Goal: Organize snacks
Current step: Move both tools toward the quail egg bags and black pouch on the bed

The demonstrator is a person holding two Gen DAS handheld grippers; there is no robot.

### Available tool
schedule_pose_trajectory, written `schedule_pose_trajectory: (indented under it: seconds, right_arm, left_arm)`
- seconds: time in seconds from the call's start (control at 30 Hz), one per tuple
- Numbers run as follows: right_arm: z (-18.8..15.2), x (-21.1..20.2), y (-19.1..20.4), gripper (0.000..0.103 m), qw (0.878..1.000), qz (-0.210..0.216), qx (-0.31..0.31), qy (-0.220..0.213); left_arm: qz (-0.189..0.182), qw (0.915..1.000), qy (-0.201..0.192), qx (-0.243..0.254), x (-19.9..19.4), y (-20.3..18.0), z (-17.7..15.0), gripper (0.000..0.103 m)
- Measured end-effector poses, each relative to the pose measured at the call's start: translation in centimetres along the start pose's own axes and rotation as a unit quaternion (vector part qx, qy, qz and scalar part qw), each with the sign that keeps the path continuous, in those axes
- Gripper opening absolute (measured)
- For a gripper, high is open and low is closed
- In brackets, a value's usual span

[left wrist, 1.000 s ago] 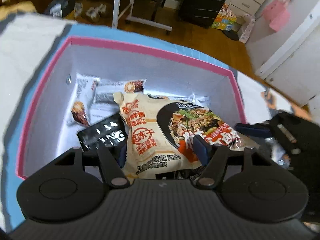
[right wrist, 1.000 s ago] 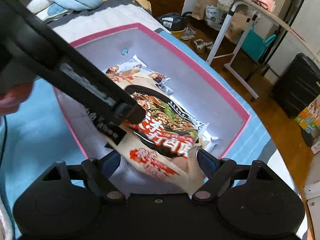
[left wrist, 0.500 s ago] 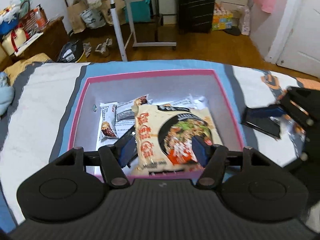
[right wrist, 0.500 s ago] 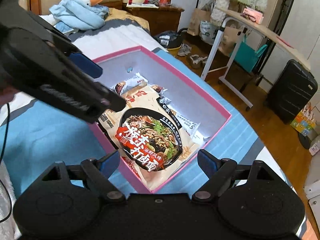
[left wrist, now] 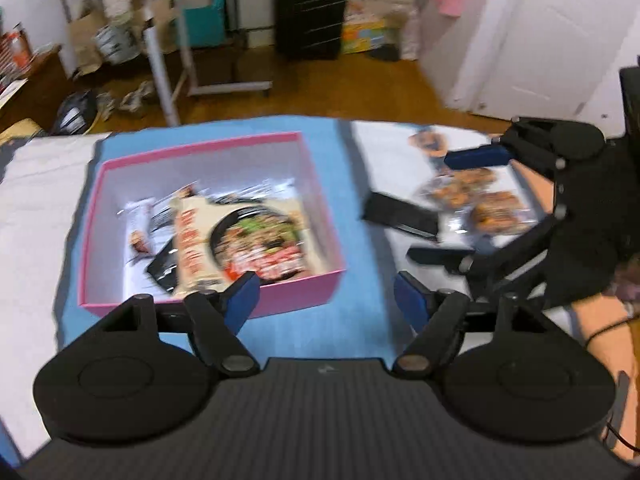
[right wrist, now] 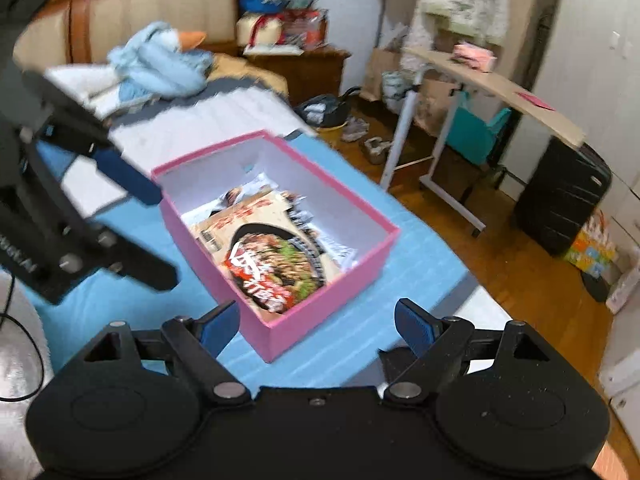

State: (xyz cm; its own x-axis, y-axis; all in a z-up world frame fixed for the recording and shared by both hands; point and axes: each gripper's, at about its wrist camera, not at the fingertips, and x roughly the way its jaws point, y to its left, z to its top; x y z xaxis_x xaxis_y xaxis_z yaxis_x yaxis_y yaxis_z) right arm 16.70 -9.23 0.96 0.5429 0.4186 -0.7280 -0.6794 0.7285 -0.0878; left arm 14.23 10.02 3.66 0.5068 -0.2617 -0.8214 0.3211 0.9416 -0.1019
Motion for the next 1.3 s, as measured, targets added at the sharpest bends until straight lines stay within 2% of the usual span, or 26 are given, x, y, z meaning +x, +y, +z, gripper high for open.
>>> schedule_pose_trajectory:
  seconds: [0.23, 0.3, 0.43, 0.53, 0.63, 0.77, 0.87, 0.97, 1.03, 1.1, 1.17, 1.23, 1.3]
  right_arm:
    - [-2.1, -6.2, -6.5, 0.088, 0.998, -0.007, 0.061, -0.013]
    - [-2.1, -7.1, -7.8, 0.088, 0.998, -0.008, 0.063, 0.001]
    - [-1.4, -8.3, -10.0, 0.088, 0.998, -0.046, 0.027, 0.041]
    - [-1.0, -7.5, -12.2, 0.088, 0.994, -0.065, 0.022, 0.089]
    - [-1.9, -5.7, -14.5, 0.088, 0.991, -0.061, 0.034, 0.11]
    - [-5.0, -2.7, -17.1, 0.087, 0.993, -0.042, 0.057, 0.089]
    - [-8.0, -0.3, -19.0, 0.08, 0.994, -0.023, 0.083, 0.073]
    - [-10.4, 2.2, -20.8, 0.076, 0.989, -0.006, 0.121, 0.08]
    - [-11.8, 3.6, -22.1, 0.074, 0.982, -0.006, 0.166, 0.093]
    - [-13.4, 4.1, -23.7, 0.074, 0.969, 0.006, 0.232, 0.087]
    - [-15.5, 4.9, -25.6, 0.074, 0.94, 0.035, 0.327, 0.084]
    - [-17.2, 5.9, -26.5, 0.074, 0.917, 0.055, 0.387, 0.087]
    - [-18.4, 6.8, -26.7, 0.074, 0.906, 0.056, 0.412, 0.083]
  left_arm:
    - [-0.015, 0.999, -0.011, 0.04, 0.9, -4.5, 0.7, 0.078]
    - [-0.025, 0.999, -0.016, 0.033, 1.5, -5.4, 1.2, 0.079]
    - [-0.045, 0.9985, -0.021, 0.024, 3.6, -7.1, 2.1, 0.081]
    - [-0.051, 0.9985, -0.015, 0.011, 6.2, -8.2, 2.5, 0.081]
    - [-0.053, 0.9985, -0.005, -0.008, 9.1, -8.9, 2.9, 0.081]
    - [-0.065, 0.9974, 0.011, -0.03, 13.3, -9.6, 3.4, 0.081]
    - [-0.068, 0.9962, 0.013, -0.053, 16.5, -10.0, 4.0, 0.081]
    - [-0.064, 0.9947, 0.006, -0.08, 19.7, -10.4, 5.0, 0.081]
    - [-0.054, 0.9945, 0.001, -0.09, 21.7, -10.6, 5.8, 0.081]
    - [-0.058, 0.9937, 0.003, -0.096, 23.9, -10.8, 6.6, 0.08]
    - [-0.059, 0.9936, 0.017, -0.094, 25.8, -11.0, 7.1, 0.078]
    - [-0.069, 0.9928, 0.034, -0.092, 27.4, -11.3, 7.3, 0.076]
    - [-0.08, 0.9913, 0.037, -0.097, 28.6, -11.4, 7.6, 0.075]
